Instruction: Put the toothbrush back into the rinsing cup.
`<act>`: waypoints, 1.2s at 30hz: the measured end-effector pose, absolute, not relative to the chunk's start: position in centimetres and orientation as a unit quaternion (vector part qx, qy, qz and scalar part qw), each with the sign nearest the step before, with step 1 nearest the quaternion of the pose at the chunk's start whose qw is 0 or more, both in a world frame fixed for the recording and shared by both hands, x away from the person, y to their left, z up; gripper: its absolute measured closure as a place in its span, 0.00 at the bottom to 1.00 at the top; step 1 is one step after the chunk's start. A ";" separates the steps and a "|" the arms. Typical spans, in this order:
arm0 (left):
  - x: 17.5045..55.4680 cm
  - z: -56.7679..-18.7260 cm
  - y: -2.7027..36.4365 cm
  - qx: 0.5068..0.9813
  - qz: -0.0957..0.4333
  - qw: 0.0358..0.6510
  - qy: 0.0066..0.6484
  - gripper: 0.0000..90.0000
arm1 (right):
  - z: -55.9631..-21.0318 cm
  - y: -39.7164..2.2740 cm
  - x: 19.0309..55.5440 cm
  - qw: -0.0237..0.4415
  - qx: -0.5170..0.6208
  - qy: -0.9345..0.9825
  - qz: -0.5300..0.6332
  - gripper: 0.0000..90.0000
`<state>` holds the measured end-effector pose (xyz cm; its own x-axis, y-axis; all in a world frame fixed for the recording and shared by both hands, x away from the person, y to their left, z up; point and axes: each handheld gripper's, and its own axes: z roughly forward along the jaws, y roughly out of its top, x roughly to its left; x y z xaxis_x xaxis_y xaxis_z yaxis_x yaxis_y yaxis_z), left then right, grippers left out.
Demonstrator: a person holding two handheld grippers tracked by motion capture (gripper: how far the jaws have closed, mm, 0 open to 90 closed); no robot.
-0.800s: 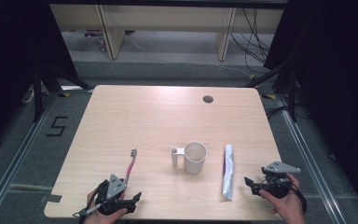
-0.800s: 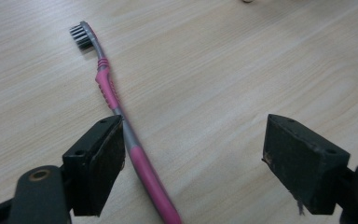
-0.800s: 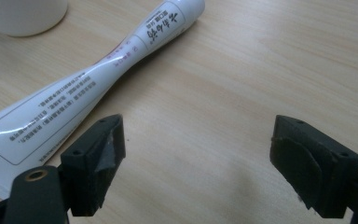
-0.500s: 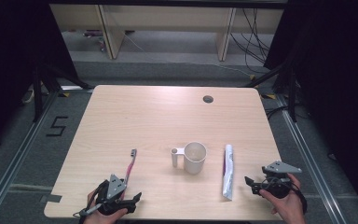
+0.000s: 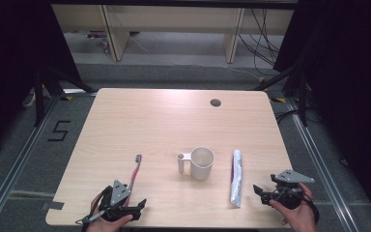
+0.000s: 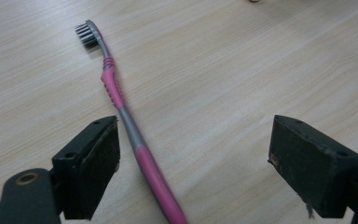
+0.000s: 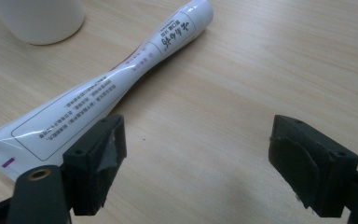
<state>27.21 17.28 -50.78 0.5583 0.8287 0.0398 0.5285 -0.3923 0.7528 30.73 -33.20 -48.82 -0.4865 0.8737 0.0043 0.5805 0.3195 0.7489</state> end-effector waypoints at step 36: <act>30.3 -50.1 17.5 0.804 0.215 0.341 0.437 0.29 | -48.7 -33.7 30.1 0.217 0.469 0.777 0.359 0.24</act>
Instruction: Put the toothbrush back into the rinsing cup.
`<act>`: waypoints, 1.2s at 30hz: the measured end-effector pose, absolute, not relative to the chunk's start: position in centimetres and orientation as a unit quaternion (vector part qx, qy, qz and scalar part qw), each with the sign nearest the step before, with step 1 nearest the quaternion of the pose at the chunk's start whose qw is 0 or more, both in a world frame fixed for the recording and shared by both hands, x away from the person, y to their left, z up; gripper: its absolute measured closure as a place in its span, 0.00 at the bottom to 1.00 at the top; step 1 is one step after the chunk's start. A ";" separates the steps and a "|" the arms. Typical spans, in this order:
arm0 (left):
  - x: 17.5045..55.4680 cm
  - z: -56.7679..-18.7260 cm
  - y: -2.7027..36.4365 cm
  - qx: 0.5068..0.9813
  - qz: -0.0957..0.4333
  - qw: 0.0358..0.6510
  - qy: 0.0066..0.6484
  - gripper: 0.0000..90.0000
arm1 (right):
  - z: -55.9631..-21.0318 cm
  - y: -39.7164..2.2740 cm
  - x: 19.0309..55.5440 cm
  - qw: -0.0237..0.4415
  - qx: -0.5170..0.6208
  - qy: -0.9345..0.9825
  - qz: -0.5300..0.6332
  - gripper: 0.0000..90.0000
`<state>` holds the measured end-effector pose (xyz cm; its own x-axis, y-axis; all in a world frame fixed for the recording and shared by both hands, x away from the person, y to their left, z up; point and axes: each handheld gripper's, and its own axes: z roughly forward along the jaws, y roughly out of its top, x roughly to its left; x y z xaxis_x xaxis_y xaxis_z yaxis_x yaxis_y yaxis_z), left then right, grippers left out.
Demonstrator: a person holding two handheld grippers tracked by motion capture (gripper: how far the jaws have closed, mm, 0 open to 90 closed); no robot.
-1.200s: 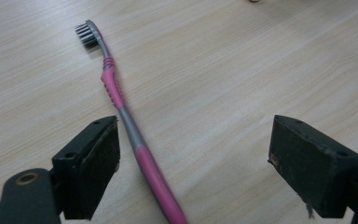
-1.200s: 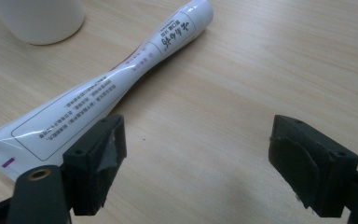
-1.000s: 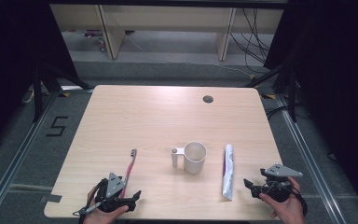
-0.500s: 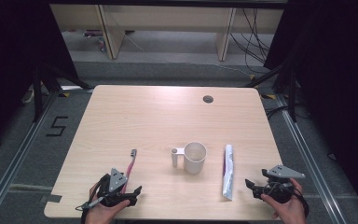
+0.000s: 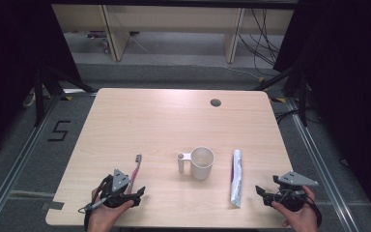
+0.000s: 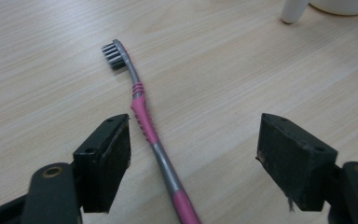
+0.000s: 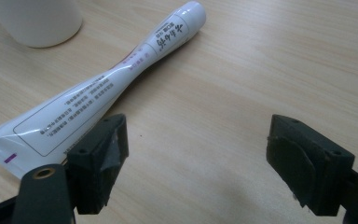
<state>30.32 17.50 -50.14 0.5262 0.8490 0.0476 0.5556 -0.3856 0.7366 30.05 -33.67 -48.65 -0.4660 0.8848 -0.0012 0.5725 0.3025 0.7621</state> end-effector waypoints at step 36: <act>37.1 -48.5 17.1 0.883 0.136 0.188 0.407 0.73 | -48.7 -34.1 29.7 0.202 0.478 0.776 0.358 0.25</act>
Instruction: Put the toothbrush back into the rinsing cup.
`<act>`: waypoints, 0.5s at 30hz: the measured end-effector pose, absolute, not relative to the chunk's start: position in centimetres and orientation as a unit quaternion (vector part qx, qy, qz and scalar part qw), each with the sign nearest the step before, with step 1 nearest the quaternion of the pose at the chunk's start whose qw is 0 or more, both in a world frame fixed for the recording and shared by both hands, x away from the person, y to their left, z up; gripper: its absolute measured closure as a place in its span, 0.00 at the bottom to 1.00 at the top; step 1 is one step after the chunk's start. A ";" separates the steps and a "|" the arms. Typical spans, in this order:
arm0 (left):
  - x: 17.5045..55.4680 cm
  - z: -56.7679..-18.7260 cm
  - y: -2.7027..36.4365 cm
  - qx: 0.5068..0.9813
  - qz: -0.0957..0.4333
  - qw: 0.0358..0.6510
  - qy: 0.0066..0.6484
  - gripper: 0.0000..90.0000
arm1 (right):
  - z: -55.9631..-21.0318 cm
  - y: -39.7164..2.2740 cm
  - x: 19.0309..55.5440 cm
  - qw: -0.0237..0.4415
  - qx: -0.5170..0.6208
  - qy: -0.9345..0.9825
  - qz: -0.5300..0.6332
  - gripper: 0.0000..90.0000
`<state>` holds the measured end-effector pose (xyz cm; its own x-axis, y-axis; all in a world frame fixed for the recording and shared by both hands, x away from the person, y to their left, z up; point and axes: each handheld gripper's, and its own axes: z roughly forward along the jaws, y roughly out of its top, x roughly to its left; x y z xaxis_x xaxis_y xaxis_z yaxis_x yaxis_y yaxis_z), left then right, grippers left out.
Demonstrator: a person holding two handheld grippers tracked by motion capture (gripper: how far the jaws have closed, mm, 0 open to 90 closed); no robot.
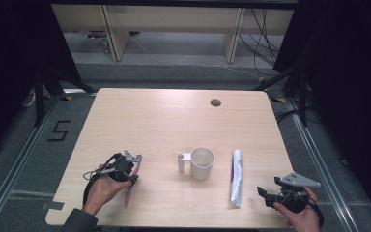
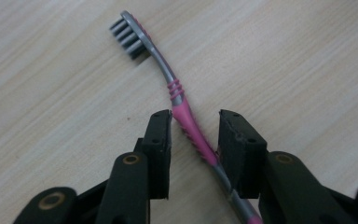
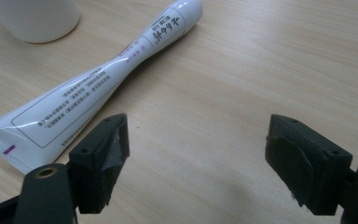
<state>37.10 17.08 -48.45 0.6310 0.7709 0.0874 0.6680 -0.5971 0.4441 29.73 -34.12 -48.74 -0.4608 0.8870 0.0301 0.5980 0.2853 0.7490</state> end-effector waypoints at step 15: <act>38.6 -48.3 16.6 0.907 0.086 0.123 0.393 0.89 | -48.8 -34.1 29.8 0.199 0.474 0.777 0.364 0.26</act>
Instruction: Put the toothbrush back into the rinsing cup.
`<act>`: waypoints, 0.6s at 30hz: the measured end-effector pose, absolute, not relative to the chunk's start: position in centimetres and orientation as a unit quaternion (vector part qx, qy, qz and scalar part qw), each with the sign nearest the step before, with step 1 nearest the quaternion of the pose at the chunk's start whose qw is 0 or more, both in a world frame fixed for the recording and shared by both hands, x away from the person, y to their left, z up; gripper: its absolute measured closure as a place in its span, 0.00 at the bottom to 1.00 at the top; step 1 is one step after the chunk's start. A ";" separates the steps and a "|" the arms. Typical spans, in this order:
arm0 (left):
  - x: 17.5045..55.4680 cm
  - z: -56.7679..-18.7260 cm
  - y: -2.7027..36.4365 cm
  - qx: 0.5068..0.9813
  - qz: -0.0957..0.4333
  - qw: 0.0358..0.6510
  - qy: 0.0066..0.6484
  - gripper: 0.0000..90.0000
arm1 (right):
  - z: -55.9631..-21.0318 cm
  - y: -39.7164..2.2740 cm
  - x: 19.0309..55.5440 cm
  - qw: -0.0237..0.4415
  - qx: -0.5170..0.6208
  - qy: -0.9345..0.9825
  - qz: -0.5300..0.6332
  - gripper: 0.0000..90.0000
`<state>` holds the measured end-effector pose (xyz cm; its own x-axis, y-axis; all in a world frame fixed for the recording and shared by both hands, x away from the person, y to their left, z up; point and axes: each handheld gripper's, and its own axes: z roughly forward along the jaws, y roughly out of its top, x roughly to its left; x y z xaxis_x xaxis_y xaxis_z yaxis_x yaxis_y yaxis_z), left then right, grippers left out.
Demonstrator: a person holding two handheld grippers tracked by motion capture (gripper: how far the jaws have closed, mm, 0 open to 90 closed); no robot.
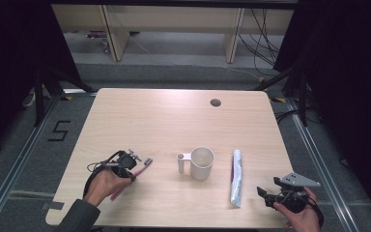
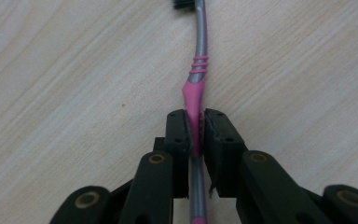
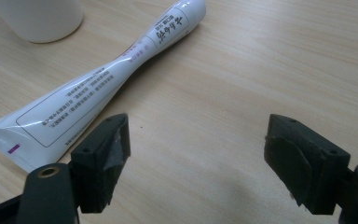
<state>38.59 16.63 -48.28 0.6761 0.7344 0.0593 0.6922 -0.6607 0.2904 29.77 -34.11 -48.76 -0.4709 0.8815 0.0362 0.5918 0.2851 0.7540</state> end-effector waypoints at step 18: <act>39.8 -48.0 15.4 0.925 0.050 0.057 0.371 0.91 | -48.8 -34.1 29.8 0.203 0.469 0.781 0.358 0.26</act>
<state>39.75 15.44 -48.00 0.7190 0.6932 0.0504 0.6818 -0.7176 0.1422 29.78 -34.07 -48.83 -0.4781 0.8781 0.0184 0.5870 0.3039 0.7504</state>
